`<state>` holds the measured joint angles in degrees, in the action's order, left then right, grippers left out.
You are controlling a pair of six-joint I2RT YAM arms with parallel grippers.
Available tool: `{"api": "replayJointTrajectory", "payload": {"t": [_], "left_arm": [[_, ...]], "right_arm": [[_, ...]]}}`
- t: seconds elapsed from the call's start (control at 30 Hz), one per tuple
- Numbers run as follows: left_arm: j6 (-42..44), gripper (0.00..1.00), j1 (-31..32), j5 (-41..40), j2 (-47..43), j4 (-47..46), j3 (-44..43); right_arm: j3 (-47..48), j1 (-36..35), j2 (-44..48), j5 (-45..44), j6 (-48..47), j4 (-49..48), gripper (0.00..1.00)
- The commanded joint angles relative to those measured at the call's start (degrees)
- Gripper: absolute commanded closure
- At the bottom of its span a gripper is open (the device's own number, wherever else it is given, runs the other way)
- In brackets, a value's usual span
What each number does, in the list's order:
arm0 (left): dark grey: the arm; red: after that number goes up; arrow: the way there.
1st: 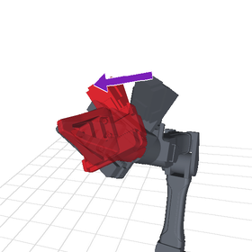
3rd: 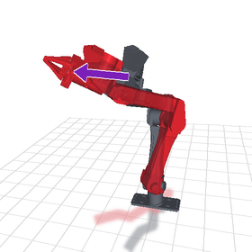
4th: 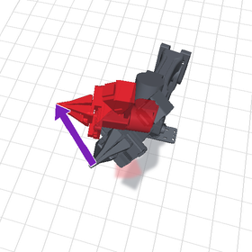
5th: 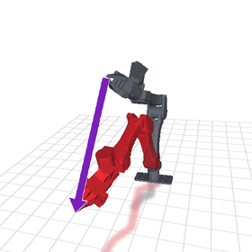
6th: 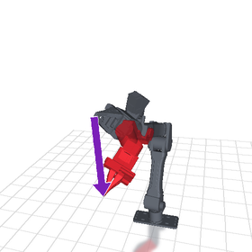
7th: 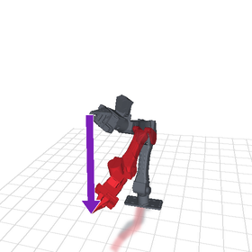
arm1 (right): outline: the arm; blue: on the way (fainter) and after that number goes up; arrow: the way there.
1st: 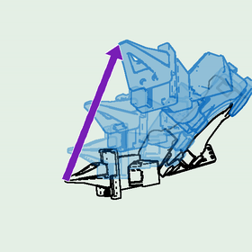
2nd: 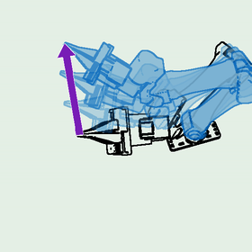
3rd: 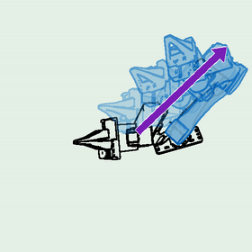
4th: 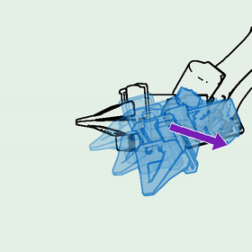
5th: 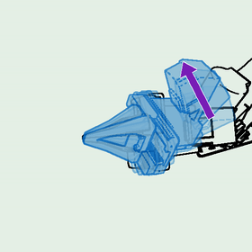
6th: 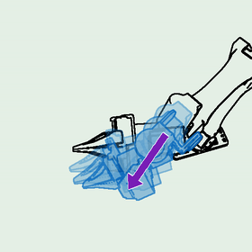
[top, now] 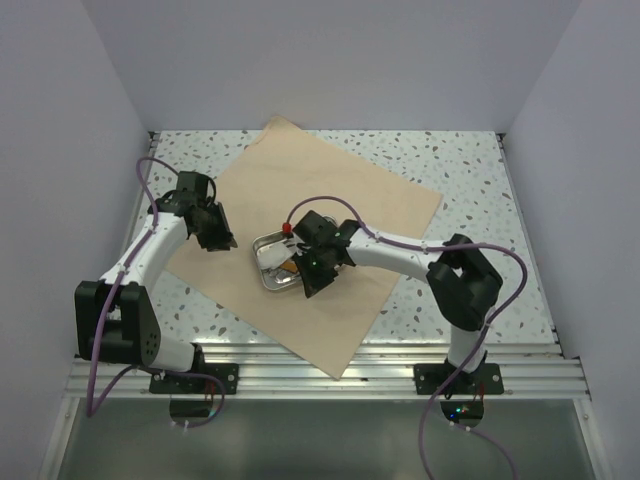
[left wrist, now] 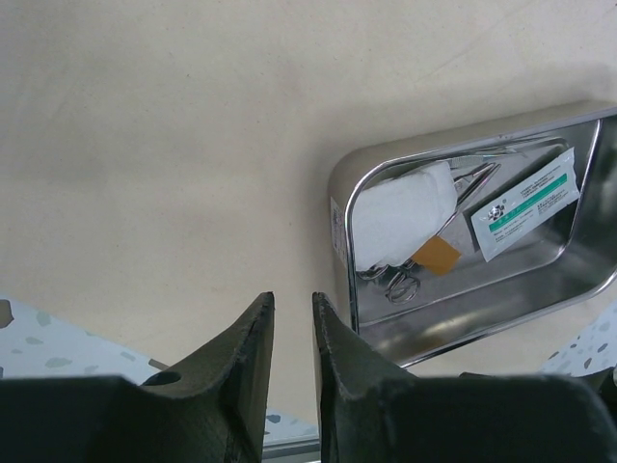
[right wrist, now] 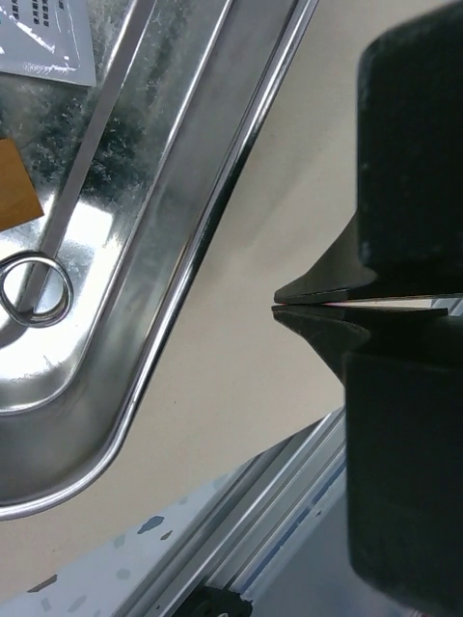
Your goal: Prepare the surgical pack
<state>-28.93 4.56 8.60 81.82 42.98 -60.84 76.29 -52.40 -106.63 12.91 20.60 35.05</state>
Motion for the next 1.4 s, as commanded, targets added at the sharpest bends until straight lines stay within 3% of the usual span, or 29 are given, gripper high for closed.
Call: {"api": "replayJointTrajectory", "payload": {"t": [0.0,0.13,0.17,0.27,0.37,0.47,0.8,1.37], "left_arm": [[0.7,0.74,0.1,0.4,0.0,1.0,-0.7],[-0.1,0.84,0.3,1.2,2.7,0.0,1.9],[-0.3,0.87,0.3,1.1,4.5,0.0,2.0],[-1.0,0.93,1.2,1.1,8.3,-0.5,2.0],[-1.8,0.94,2.6,1.5,12.3,-1.6,0.7],[-2.3,0.95,3.6,2.3,16.4,-1.8,-1.5],[-2.8,0.95,5.0,4.1,23.9,-1.1,-9.3],[-4.2,0.94,5.3,4.8,28.6,-0.8,-14.8]], "right_arm": [[2.7,0.0,1.2,0.1,1.1,0.0,1.00],[1.2,1.1,7.7,-6.0,1.3,2.4,1.00],[1.5,3.3,8.6,-9.9,1.1,3.8,1.00],[1.0,12.6,10.7,-9.4,0.8,6.0,1.00],[2.0,20.1,9.5,-10.2,-1.0,6.0,1.00],[8.5,22.9,3.8,-11.1,-4.5,9.2,1.00],[16.0,23.9,-8.4,-7.8,-5.0,9.3,1.00],[19.5,23.9,-12.9,-2.7,-5.6,9.5,1.00]]}}
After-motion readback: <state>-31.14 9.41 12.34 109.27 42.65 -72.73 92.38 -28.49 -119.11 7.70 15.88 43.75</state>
